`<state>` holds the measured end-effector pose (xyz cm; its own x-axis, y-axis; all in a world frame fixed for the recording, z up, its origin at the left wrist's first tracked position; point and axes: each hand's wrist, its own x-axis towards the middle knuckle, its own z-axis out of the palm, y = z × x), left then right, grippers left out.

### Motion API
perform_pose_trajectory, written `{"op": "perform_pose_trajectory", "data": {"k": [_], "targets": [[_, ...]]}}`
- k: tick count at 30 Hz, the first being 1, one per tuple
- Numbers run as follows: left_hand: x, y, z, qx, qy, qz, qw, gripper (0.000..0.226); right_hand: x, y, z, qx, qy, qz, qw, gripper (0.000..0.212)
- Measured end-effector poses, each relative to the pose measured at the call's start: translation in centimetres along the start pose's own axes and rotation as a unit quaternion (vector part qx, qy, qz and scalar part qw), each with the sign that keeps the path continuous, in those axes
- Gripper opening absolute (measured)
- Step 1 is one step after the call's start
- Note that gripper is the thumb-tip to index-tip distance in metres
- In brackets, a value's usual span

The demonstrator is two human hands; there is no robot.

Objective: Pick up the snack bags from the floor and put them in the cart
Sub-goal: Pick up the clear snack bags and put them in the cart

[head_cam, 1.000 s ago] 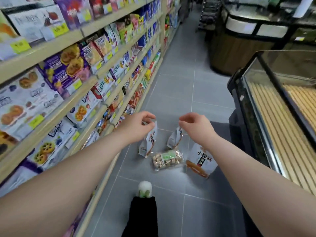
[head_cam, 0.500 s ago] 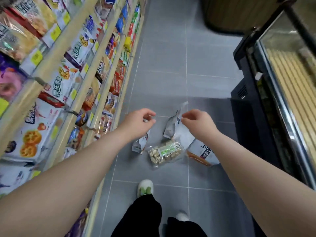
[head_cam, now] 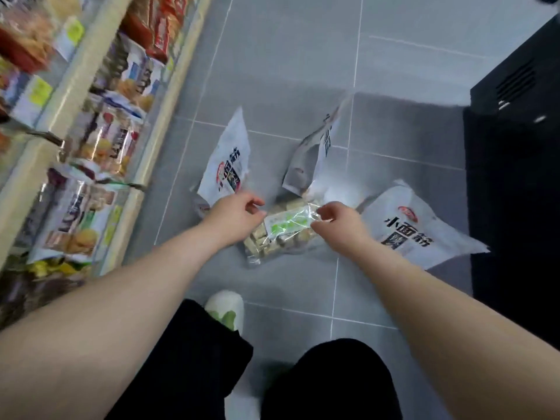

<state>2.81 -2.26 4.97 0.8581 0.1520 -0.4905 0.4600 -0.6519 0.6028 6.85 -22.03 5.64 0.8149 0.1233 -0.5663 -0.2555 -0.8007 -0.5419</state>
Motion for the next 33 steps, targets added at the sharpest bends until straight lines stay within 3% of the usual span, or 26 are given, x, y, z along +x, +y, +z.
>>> {"op": "perform_pose_trajectory", "data": {"k": [7, 13, 17, 19, 21, 29, 33], "targets": [[9.0, -7.3, 8.8, 0.115, -0.038, -0.010, 0.993, 0.050, 8.5, 6.8, 7.4, 0.014, 0.033, -0.015, 0.999, 0.038], [13.6, -10.0, 14.5, 0.198, -0.082, 0.013, 0.977, 0.067, 10.1, 11.4, 11.6, 0.093, 0.070, 0.050, 0.992, 0.029], [16.9, -11.5, 17.5, 0.239, -0.061, 0.029, 0.969, 0.096, 9.7, 13.8, 13.8, 0.101, 0.056, 0.075, 0.990, 0.032], [18.2, -12.1, 18.8, 0.268, -0.059, 0.005, 0.962, 0.118, 9.8, 14.7, 13.9, 0.095, 0.052, 0.072, 0.992, 0.035], [18.6, -12.5, 19.9, 0.293, -0.067, -0.019, 0.954, 0.126, 10.0, 15.4, 13.6, 0.096, 0.062, 0.068, 0.991, 0.038], [18.3, -10.9, 20.2, 0.373, -0.024, 0.011, 0.927, 0.090, 9.5, 18.7, 13.3, 0.059, 0.060, 0.102, 0.991, 0.046], [17.3, -8.9, 18.3, 0.366, -0.054, 0.014, 0.929, 0.071, 9.5, 17.6, 13.1, 0.012, 0.077, 0.020, 0.997, 0.071]]}}
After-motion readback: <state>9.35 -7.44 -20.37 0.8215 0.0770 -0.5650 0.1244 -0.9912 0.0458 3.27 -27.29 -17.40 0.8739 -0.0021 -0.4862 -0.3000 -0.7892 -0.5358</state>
